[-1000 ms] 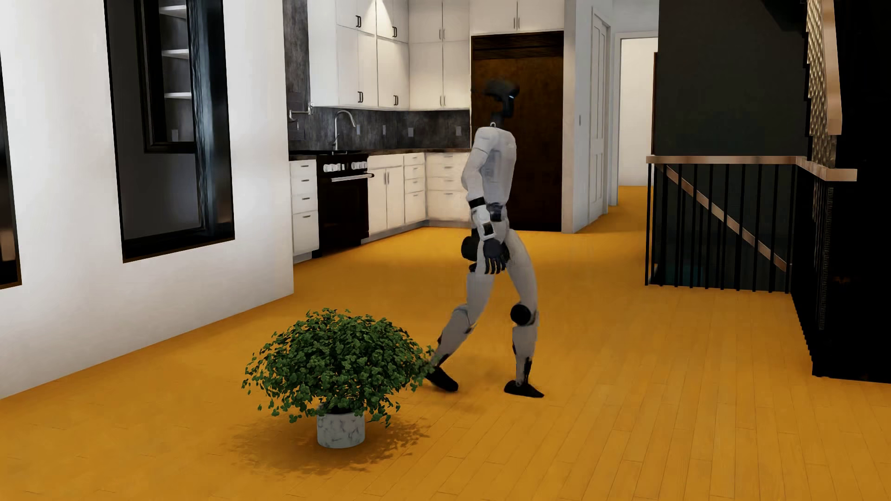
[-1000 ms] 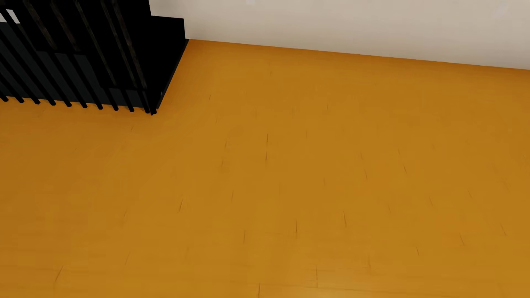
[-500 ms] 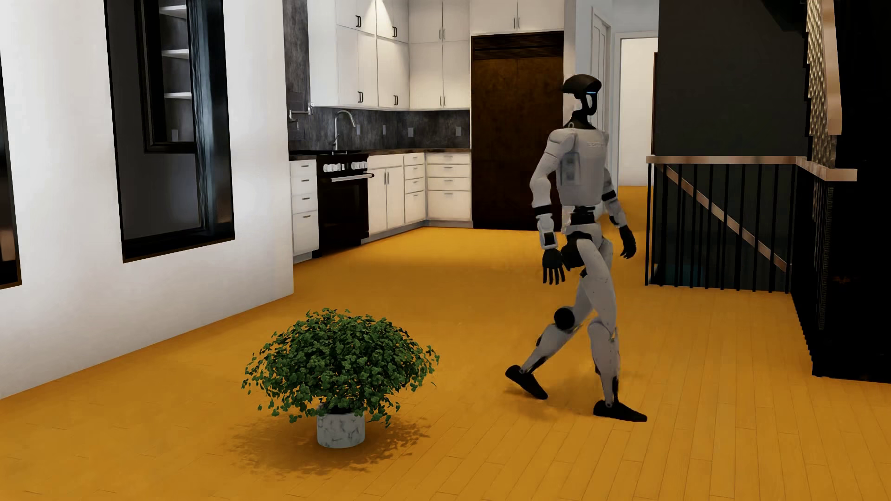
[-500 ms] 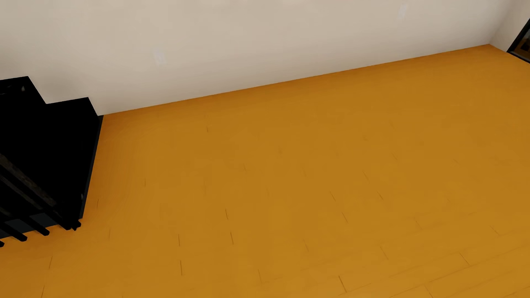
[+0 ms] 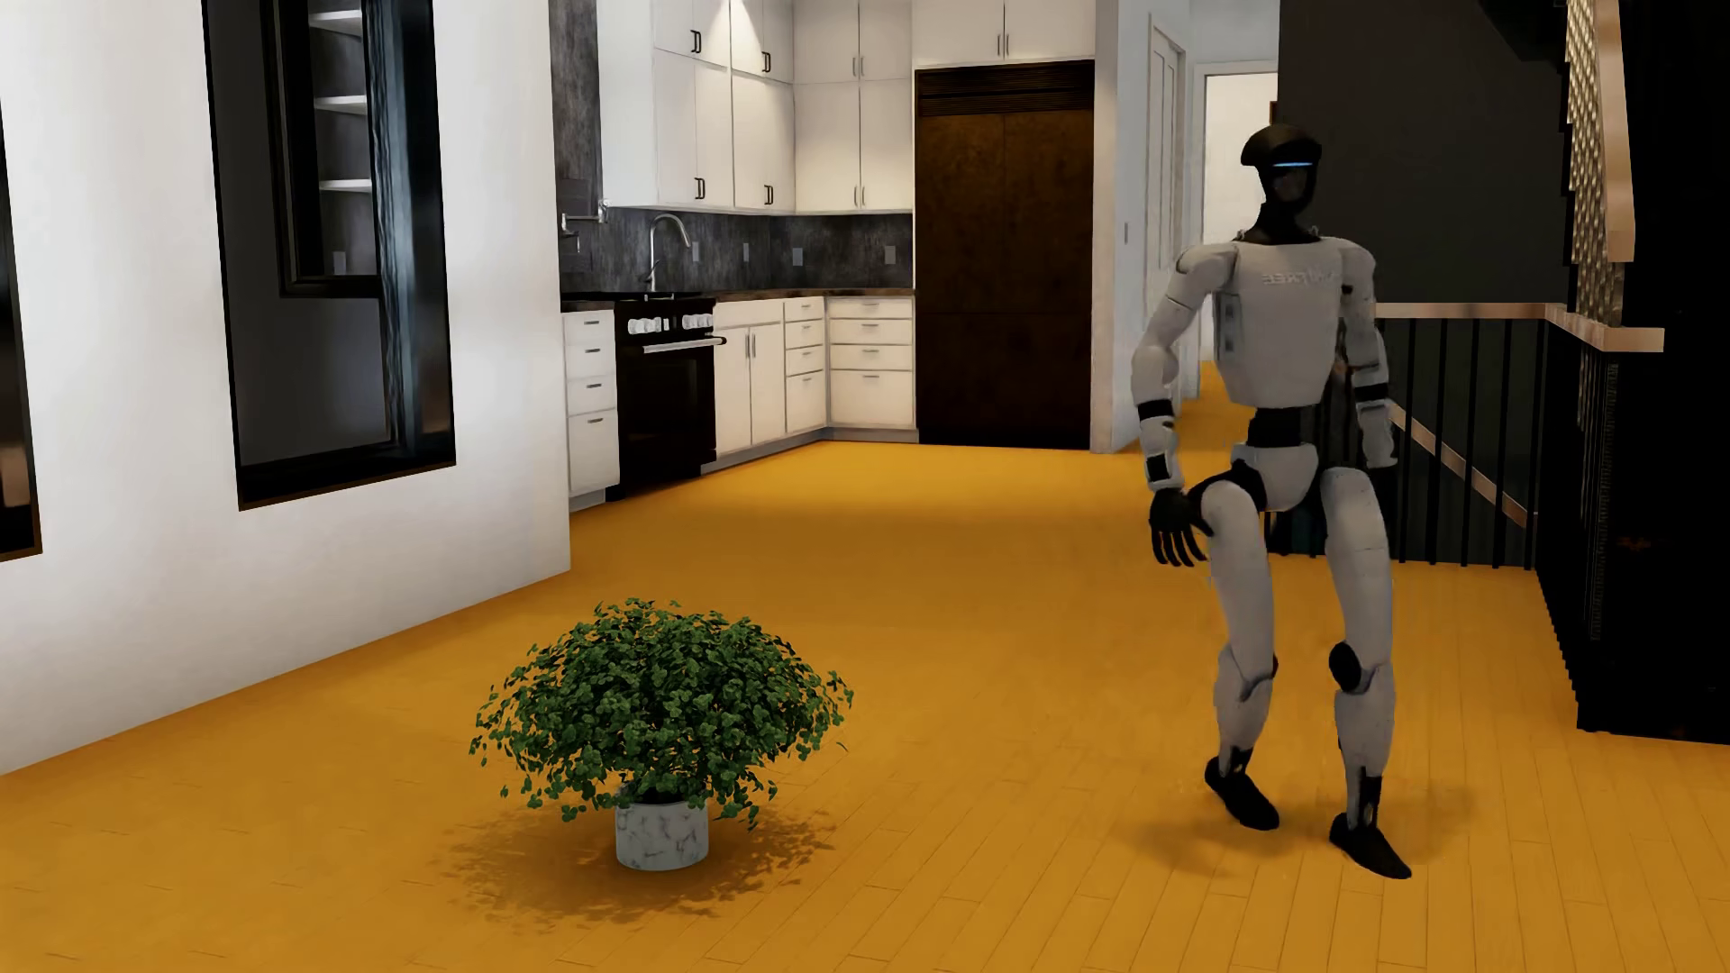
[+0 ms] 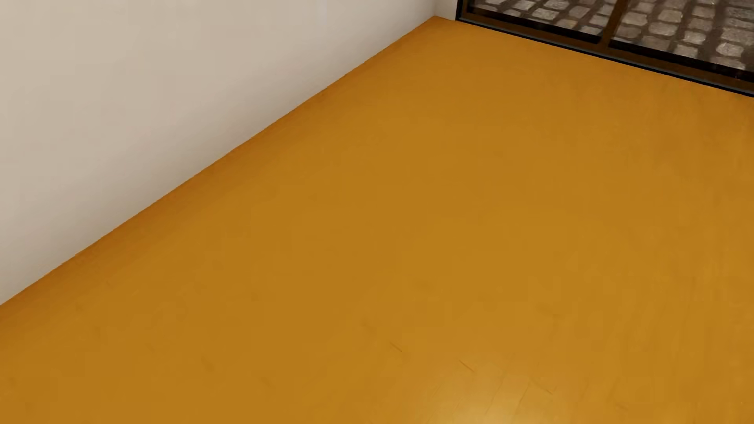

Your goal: Walk around the plant

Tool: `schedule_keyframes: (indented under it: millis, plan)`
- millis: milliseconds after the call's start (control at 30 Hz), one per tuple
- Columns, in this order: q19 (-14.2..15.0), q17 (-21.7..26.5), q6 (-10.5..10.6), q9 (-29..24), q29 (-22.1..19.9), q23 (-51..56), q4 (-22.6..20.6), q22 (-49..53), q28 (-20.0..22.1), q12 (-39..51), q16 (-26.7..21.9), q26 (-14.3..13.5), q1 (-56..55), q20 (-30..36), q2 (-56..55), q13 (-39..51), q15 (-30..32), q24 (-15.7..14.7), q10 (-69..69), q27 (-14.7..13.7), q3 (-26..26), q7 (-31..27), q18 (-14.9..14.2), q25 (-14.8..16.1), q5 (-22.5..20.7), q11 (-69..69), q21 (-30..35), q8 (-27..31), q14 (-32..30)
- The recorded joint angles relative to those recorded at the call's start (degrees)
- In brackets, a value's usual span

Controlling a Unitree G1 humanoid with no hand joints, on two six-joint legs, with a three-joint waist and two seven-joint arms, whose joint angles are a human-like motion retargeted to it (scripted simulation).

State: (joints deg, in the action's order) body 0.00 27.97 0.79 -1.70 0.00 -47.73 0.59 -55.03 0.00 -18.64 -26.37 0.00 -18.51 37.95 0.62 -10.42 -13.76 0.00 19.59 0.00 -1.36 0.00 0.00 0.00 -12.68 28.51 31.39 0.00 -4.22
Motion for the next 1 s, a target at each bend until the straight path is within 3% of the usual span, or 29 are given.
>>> schedule_keyframes:
  millis: [67,100,200,300,400,467,500,533,600,633,667,700,733,767,867,900,1000]
  plan:
    - [0.00,0.04,0.55,0.55,0.00,-2.73,0.95,-1.27,0.00,-0.12,-0.70,0.00,1.57,1.81,1.00,-0.48,-1.45,0.00,1.73,0.00,0.61,0.00,0.00,0.00,1.01,2.60,1.87,0.00,-3.85]
    - [0.00,0.15,0.26,1.12,0.00,-4.90,0.79,-1.84,0.00,-0.08,-0.75,0.00,2.48,2.49,0.60,-1.00,1.03,0.00,3.34,0.00,0.92,0.00,0.00,0.00,2.56,4.89,3.24,0.00,-3.23]
    - [0.00,-0.02,-0.24,-2.50,0.00,-10.90,0.13,0.80,0.00,-0.82,-4.16,0.00,16.60,-0.03,-3.87,-2.49,23.86,0.00,3.48,0.00,0.62,0.00,0.00,0.00,6.30,20.72,10.42,0.00,5.33]
    - [0.00,1.21,2.31,-4.75,0.00,-8.36,0.48,2.36,0.00,-1.53,-6.81,0.00,27.98,-4.86,-9.84,-4.20,31.84,0.00,-6.61,0.00,1.87,0.00,0.00,0.00,5.35,22.49,9.29,0.00,-0.43]
    - [0.00,0.96,3.55,-6.21,0.00,-5.62,-1.42,1.88,0.00,-1.12,-9.25,0.00,35.50,-4.70,-14.12,-4.55,37.79,0.00,-9.74,0.00,5.09,0.00,0.00,0.00,3.21,9.20,5.67,0.00,-4.32]
    - [0.00,0.49,3.52,-6.96,0.00,-6.46,-3.39,1.43,0.00,0.35,-9.59,0.00,37.89,-4.67,-14.63,-3.78,31.91,0.00,-9.77,0.00,5.40,0.00,0.00,0.00,0.42,-3.43,6.71,0.00,-25.78]
    - [0.00,0.30,3.41,-7.09,0.00,-7.51,-3.89,1.06,0.00,1.50,-9.25,0.00,38.55,-5.03,-13.48,-3.50,22.06,0.00,-9.59,0.00,5.59,0.00,0.00,0.00,-1.06,-9.91,8.02,0.00,-25.78]
    - [0.00,0.21,3.34,-7.10,0.00,-8.74,-4.25,0.98,0.00,2.64,-8.54,0.00,39.34,-5.91,-11.65,-3.47,18.36,0.00,-9.56,0.00,6.09,0.00,0.00,0.00,-1.94,-15.65,9.54,0.00,-26.55]
    - [0.00,0.32,3.43,-6.15,0.00,-11.36,-4.57,3.56,0.00,3.57,-6.29,0.00,40.07,-10.02,-11.23,-4.36,15.26,0.00,-13.07,0.00,7.17,0.00,0.00,0.00,-1.34,-16.42,12.97,0.00,-18.37]
    - [0.00,0.26,3.93,-5.58,0.00,-12.93,-3.71,5.62,0.00,3.44,-5.06,0.00,40.53,-11.95,-11.66,-4.81,13.42,0.00,5.12,0.00,7.12,0.00,0.00,0.00,-1.82,-14.44,14.98,0.00,7.05]
    - [0.00,0.11,4.71,-4.82,0.00,-14.51,-2.08,7.08,0.00,3.22,-3.74,0.00,40.49,-12.96,-12.67,-4.93,21.52,0.00,8.79,0.00,6.15,0.00,0.00,0.00,-2.64,-10.40,17.66,0.00,13.21]
    - [0.00,-0.19,4.84,-4.19,0.00,-15.77,0.06,7.79,0.00,2.85,-2.68,0.00,40.06,-12.87,-13.61,-4.71,39.23,0.00,14.22,0.00,5.25,0.00,0.00,0.00,-3.25,-7.99,20.16,0.00,8.77]
    - [0.00,-0.36,4.12,-3.91,0.00,-15.72,2.16,7.69,0.00,2.59,-2.00,0.00,37.83,-11.88,-12.39,-4.45,35.70,0.00,21.85,0.00,4.41,0.00,0.00,0.00,-3.66,-5.95,20.89,0.00,3.08]
    - [0.00,-0.25,3.85,-3.71,0.00,-14.19,4.89,7.03,0.00,3.15,-1.45,0.00,32.79,-10.05,-9.99,-4.18,27.50,0.00,31.26,0.00,3.96,0.00,0.00,0.00,-3.46,-6.61,18.97,0.00,-0.86]
    - [0.00,0.66,3.75,-2.89,0.00,-7.75,7.30,6.68,0.00,4.59,0.18,0.00,14.40,-7.22,-3.00,-1.10,8.31,0.00,48.28,0.00,0.37,0.00,0.00,0.00,-3.23,-10.44,9.43,0.00,4.43]
    - [0.00,0.71,3.47,-2.26,0.00,-6.19,6.24,7.28,0.00,4.11,0.19,0.00,8.64,-7.23,-0.69,0.51,-0.99,0.00,47.15,0.00,-1.11,0.00,0.00,0.00,-2.99,-10.32,6.66,0.00,7.19]
    - [0.00,0.94,2.35,-0.36,0.00,-0.88,0.42,7.30,0.00,3.39,-0.87,0.00,-2.94,-6.36,3.97,3.50,-2.66,0.00,25.50,0.00,-4.44,0.00,0.00,0.00,-0.99,-14.46,-0.62,0.00,8.76]
